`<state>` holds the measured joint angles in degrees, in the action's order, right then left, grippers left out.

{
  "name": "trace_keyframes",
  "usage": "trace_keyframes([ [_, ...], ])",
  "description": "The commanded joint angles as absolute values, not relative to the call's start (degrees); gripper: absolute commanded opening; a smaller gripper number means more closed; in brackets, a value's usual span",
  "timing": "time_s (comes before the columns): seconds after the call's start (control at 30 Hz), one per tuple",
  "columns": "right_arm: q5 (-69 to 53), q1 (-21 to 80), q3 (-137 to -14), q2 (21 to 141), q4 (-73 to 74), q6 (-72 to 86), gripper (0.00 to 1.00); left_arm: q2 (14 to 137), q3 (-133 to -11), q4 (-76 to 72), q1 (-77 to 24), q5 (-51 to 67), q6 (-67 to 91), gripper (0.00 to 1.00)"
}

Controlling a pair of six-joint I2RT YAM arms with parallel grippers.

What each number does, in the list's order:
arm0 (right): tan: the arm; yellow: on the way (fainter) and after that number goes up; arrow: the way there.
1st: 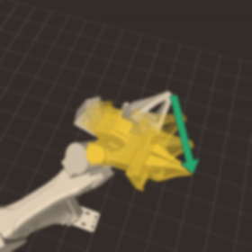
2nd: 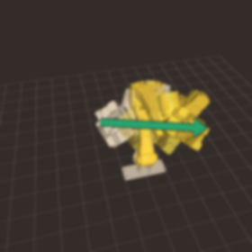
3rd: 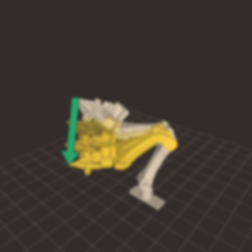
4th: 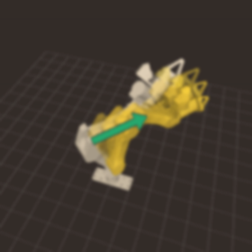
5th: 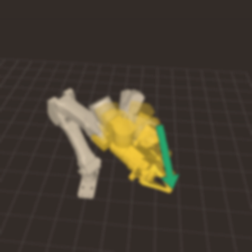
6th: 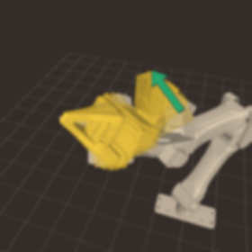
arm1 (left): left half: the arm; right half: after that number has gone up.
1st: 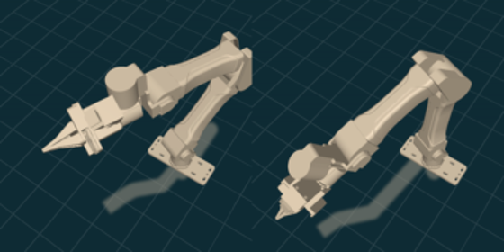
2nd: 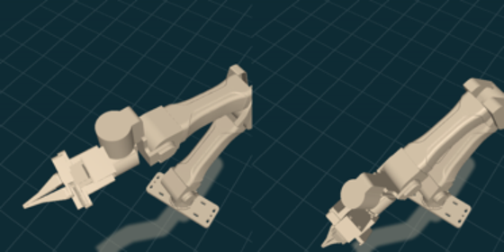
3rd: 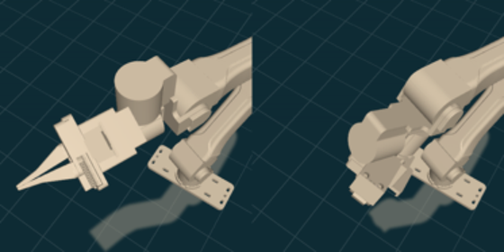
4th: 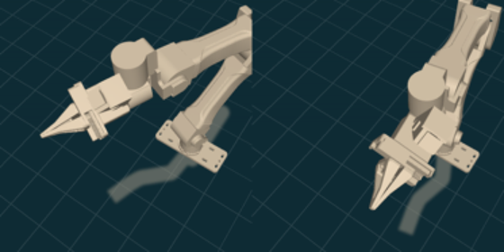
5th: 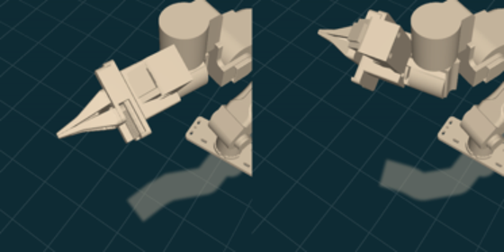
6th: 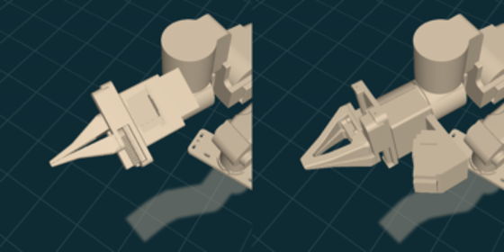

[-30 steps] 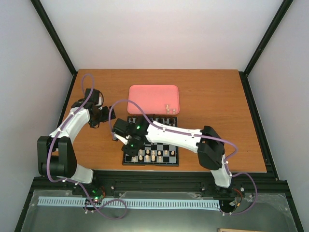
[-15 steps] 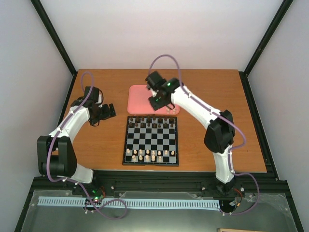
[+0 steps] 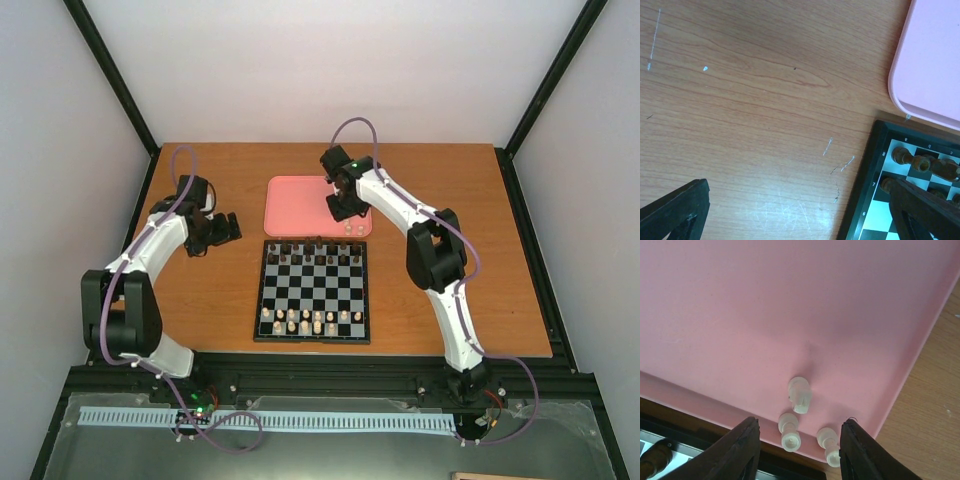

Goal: Set up the chess pieces on the board
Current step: Pick up the chess piece from the storage box.

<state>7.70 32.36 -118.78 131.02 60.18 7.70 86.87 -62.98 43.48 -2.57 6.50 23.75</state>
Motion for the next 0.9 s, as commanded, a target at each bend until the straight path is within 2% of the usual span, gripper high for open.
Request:
trace_keyframes([
  [0.0,6.44,31.55,-120.43,132.67,59.65,6.55,0.44,88.41,-65.79,44.46,-2.69,6.0,23.04,1.0],
  [0.6,0.58,28.88,-124.74,139.41,60.04,5.55,0.33,90.48,-68.06,45.17,-2.66,5.3,23.01,1.0],
  [0.87,-0.86,28.81,-126.65,140.27,61.02,5.27,0.19,91.49,-68.84,45.27,-2.65,5.48,23.04,1.0],
])
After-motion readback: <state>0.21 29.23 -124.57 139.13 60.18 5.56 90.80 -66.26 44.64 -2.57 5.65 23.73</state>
